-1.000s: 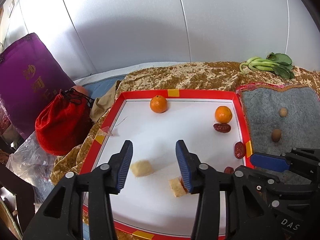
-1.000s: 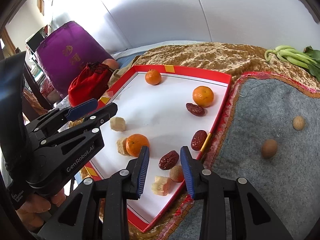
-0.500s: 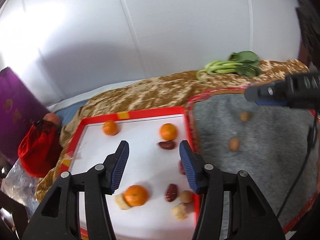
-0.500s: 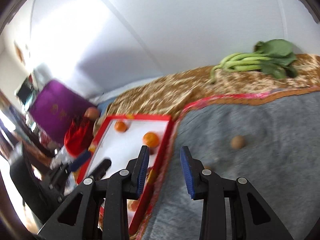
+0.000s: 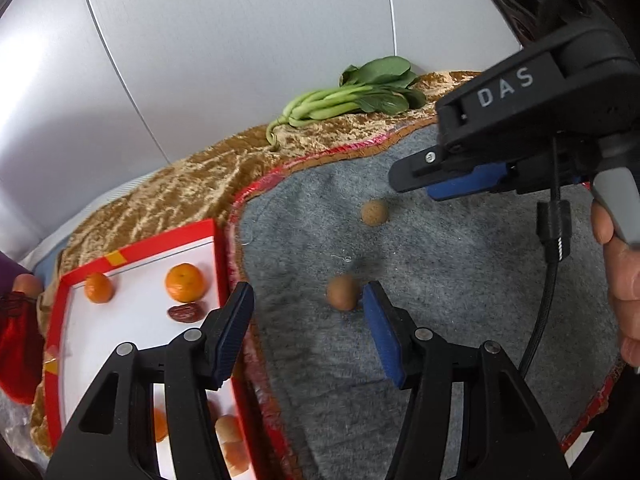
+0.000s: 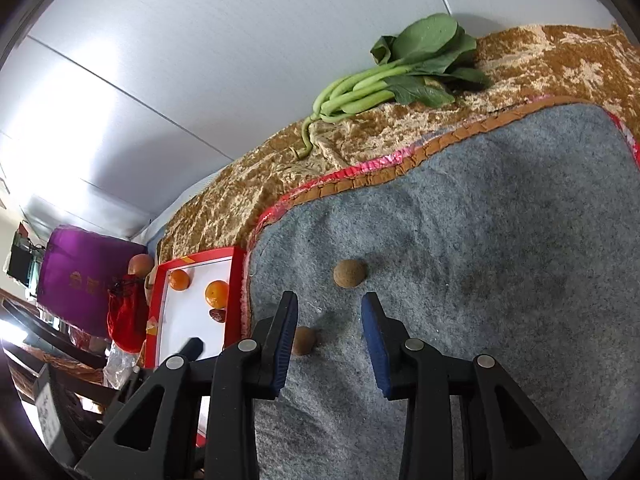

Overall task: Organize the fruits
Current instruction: 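Grasp a brown nut with the left tool while the right tool grasps another nut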

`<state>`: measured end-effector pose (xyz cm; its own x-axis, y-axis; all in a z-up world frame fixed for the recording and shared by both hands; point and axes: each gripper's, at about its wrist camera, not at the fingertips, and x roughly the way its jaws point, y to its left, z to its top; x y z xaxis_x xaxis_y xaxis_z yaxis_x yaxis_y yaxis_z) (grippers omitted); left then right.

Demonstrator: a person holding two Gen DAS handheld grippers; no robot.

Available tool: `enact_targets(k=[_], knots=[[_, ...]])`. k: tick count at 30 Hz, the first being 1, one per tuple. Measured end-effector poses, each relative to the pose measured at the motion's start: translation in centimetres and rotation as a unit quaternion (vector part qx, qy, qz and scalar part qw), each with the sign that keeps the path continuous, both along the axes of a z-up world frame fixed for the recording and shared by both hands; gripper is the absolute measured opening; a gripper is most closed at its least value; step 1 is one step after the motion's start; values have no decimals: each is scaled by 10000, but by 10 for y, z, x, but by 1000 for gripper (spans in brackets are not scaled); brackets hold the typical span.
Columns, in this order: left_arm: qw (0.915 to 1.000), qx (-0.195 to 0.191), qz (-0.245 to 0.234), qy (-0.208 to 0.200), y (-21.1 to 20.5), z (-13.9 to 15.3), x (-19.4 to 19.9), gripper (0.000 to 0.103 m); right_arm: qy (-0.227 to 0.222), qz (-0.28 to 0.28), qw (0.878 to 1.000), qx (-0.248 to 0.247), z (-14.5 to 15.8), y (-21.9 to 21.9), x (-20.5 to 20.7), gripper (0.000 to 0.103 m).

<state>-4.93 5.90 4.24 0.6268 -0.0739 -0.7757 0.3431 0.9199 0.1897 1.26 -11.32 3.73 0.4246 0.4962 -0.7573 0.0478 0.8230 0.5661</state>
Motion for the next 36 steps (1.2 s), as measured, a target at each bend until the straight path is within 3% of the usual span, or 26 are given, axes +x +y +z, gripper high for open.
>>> enact_targets(k=[4,14,17,22,31,36], knots=[[9991,-326,155,211,7,-8,15,56,141,8,9997,-204,-13,12,16,36],[9988,-302,-125,372,15,-11,7,56,425,-69,9968,-669,-48,31,43,36],[9982,-366,-125,449,13,-11,9,56,358,-20,9953,-897,-47,37,41,24],[9977,-423,-297,450,0,-10,12,56,582,-244,9971,-418,-42,14,31,24],[9974,-304,-336,565,-14,-22,22,56,449,-486,9977,111,-17,-39,-1,24],[9973,-289,-197,652,-10,-30,31,46,461,-454,9977,180,-14,-51,-7,24]])
